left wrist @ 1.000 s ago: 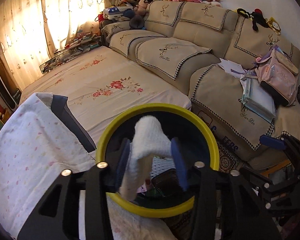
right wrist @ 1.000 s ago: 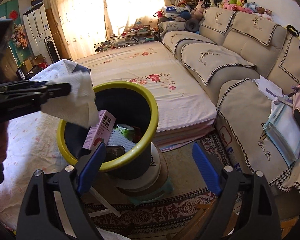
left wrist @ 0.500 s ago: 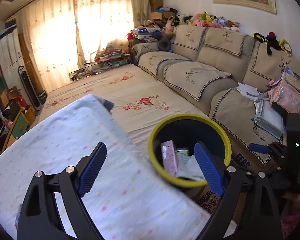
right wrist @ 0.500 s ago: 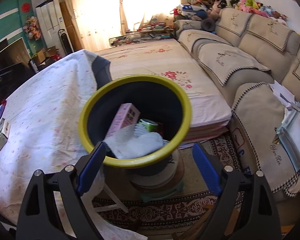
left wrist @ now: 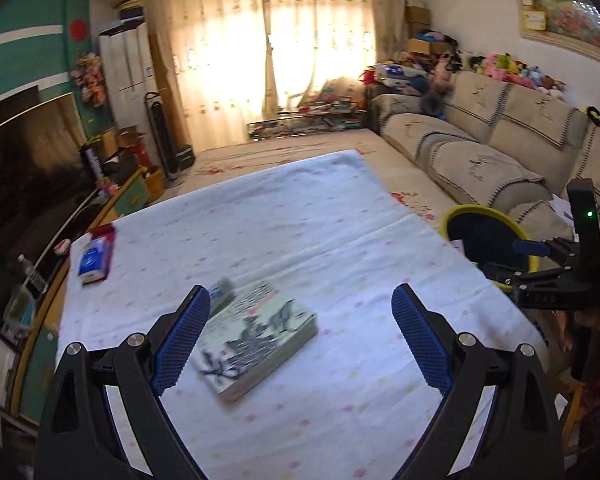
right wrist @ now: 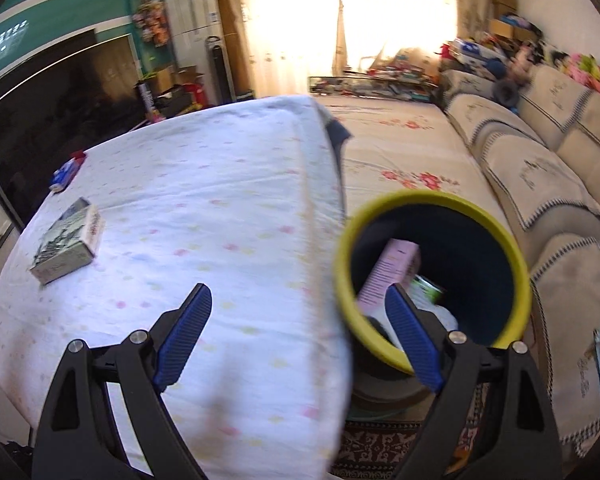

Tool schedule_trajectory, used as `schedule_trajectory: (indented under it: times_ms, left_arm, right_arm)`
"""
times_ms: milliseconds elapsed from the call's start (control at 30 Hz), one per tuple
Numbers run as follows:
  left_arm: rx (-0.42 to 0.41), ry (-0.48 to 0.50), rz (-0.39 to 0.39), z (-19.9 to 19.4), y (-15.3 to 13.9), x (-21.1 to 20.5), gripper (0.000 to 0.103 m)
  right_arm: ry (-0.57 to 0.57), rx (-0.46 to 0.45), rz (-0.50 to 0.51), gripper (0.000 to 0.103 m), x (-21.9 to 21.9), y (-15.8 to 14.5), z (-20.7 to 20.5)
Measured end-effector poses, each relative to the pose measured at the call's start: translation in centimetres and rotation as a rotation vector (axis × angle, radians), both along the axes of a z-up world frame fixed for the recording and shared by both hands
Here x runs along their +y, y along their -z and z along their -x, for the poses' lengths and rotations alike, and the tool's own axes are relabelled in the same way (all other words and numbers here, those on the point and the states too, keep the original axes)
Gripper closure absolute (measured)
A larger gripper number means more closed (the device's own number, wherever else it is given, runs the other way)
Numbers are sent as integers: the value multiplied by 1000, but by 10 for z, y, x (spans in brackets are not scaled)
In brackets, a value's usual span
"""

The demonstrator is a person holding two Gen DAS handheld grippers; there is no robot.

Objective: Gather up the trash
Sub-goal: 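Grasp the flower-print tissue box with the right tool and lift it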

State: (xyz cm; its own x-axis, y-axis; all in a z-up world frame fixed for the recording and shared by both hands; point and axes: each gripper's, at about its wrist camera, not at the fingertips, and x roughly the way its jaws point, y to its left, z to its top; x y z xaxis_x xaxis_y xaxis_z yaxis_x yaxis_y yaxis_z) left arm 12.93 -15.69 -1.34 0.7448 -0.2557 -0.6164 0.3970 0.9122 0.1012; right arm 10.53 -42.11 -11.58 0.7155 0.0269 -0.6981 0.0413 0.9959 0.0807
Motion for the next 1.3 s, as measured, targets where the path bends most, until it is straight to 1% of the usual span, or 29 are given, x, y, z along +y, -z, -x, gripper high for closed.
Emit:
schedule_trajectory:
  times_ms: [100,233,300,367,433,500,600,667,733,833,933,1067,1200,1300]
  left_arm:
    - [-10,-91,-7,4,1,49,12]
    - [-24,-203,7,12,0,106,12]
    - [-35,-248,13,15,-2,123,12]
    - [-48,-296,10,17,-5,144,12]
    - [-58,-331,3,20,-7,160,12]
    - [-60,-347,5,21,-7,169,12]
    - [-55,-350,6,21,-6,177,12]
    - [-50,-342,10,21,-4,177,12]
    - [-44,-333,9,20,-2,174,12]
    - [-32,-325,8,17,1,168,12]
    - [-25,-319,7,14,3,165,12]
    - [-14,-313,15,8,5,162,12]
    - [-9,-299,20,5,6,157,12]
    - [-8,-283,13,4,7,148,12]
  right_arm:
    - [-70,-12,9,19,33,-10,-17]
    - [-166,-25,-14,19,81,-19,-38]
    - [-204,-25,-31,19,105,-19,-45]
    - [-258,-23,-55,18,137,-17,-49]
    - [-311,-24,-50,16,172,-15,-50]
    - [-360,-24,-15,16,205,-11,-51]
    - [-402,-25,15,16,243,-7,-54]
    - [-419,-25,30,16,259,-6,-56]
    - [-421,-26,69,15,273,-3,-58]
    - [-389,-22,138,15,278,6,-64]
    - [-358,-4,184,14,271,14,-69]
    - [-355,10,169,11,252,18,-69]
    - [-328,22,161,11,214,18,-65]
    - [-228,33,196,11,171,18,-65]
